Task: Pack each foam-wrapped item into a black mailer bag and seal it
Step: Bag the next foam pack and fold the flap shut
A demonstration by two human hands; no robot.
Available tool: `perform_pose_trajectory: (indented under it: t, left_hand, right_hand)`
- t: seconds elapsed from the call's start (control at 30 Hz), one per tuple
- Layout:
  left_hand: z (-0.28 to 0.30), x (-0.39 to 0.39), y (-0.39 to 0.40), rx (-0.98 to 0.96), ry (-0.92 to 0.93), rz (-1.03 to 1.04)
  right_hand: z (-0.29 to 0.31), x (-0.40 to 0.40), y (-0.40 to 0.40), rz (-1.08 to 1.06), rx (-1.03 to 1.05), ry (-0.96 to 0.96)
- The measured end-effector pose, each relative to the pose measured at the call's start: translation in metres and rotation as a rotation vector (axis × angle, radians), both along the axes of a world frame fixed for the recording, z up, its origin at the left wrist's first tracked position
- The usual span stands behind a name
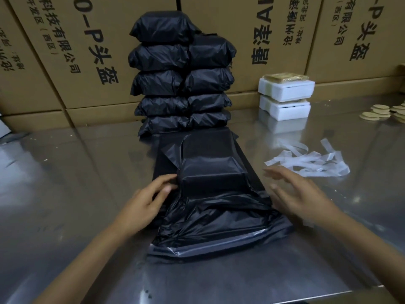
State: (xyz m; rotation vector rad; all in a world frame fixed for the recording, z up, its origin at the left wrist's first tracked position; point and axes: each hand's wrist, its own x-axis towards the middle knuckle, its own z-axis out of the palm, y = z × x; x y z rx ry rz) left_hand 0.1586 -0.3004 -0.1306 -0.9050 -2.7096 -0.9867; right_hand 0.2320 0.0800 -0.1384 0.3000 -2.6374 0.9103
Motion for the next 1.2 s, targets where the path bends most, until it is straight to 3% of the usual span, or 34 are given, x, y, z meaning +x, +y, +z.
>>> perform_pose_trajectory:
  t: [0.07,0.13,0.2,0.33,0.47,0.53,0.6,0.63,0.7,0.83,1.0,1.1,1.2]
  left_hand:
    - [-0.005,0.008,-0.013,-0.202,0.228,-0.047]
    - [-0.008,0.013,-0.018,-0.492,0.51,-0.089]
    - [-0.004,0.018,-0.02,-0.63,0.626,-0.165]
    - [-0.001,0.023,-0.016,-0.69,0.598,-0.271]
    - [-0.002,0.017,-0.025,-0.573,0.373,-0.295]
    - [-0.005,0.02,-0.004,-0.283,0.299,-0.218]
    - [-0.004,0.023,0.018,0.147,0.145,0.077]
    - [-0.001,0.02,0.026,0.233,0.082,0.252]
    - [0.002,0.014,0.032,0.404,-0.043,0.184]
    - [0.015,-0.004,0.026,0.528,-0.042,0.184]
    - [0.041,-0.021,0.033,0.68,-0.075,0.132]
    - [0.049,-0.027,0.039,0.906,-0.365,0.127]
    - [0.052,-0.036,0.036,0.974,-0.618,0.081]
  right_hand:
    - [-0.001,0.009,0.014,0.004,0.442,0.065]
    - [0.001,0.011,0.02,0.036,0.742,0.18]
    - [0.004,0.013,0.017,0.118,0.892,0.228]
    - [0.004,0.012,0.008,0.28,0.947,0.167]
    - [0.001,0.008,-0.002,0.302,0.707,0.076]
    - [-0.001,0.007,-0.009,0.263,0.547,0.089]
    - [0.0,0.004,-0.017,0.219,0.345,0.16]
    - [0.002,0.002,-0.022,0.174,0.188,0.161]
    - [0.011,-0.001,-0.033,0.056,-0.193,0.053]
    - [0.025,-0.015,-0.049,0.001,-0.679,-0.028]
    - [0.038,-0.033,-0.048,-0.025,-0.925,-0.072]
    - [0.043,-0.042,-0.045,0.04,-1.062,-0.132]
    - [0.047,-0.052,-0.043,0.11,-1.157,-0.222]
